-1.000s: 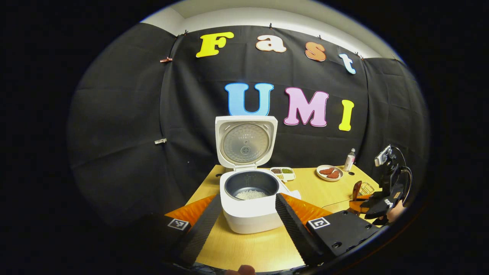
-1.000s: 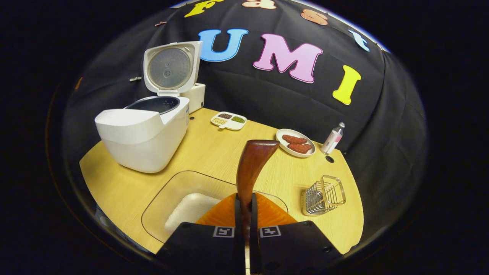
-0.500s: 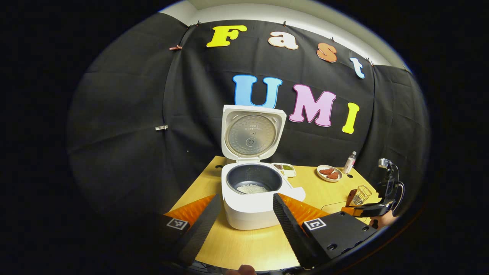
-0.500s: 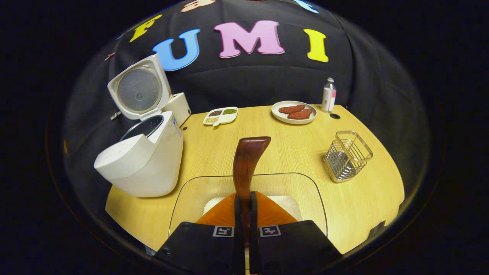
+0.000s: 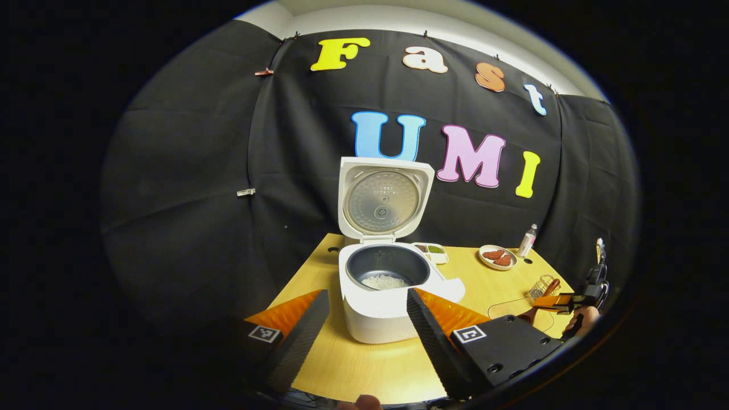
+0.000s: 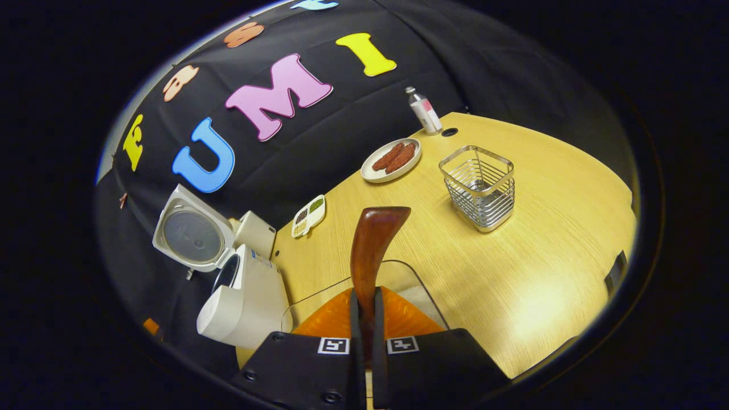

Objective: Close the left gripper, press the button to open the rice cooker; take a wooden spoon from the chopstick holder with the right hand, scoop a spoonful of rice and pour it into the rice cooker, then put the wooden spoon back into the chopstick holder.

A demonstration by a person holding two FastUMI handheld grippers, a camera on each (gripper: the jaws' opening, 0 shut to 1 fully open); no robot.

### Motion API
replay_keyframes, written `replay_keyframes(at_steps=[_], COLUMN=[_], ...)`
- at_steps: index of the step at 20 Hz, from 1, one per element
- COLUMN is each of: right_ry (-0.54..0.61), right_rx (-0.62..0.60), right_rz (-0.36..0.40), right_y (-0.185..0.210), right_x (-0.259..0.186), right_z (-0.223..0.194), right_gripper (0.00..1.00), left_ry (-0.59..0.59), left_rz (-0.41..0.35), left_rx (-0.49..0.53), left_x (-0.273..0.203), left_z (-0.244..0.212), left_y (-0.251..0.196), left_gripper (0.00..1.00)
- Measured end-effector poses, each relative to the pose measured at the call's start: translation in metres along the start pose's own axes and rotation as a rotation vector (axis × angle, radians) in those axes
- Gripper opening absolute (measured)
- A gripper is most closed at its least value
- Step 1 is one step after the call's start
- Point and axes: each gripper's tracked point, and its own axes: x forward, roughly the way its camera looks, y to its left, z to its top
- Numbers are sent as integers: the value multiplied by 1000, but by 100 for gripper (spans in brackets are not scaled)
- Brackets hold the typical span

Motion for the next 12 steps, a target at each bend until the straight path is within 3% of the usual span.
replay_keyframes(at_steps=[12], right_ry=[-22], right_rx=[240], right_rz=[174], right_y=[30], right_x=[-37], right_z=[32], right_gripper=[9], left_ry=[-12], left_rz=[-16], left_rx=[-2], left_x=[-8], left_z=[-1], left_y=[-11], left_gripper=[94])
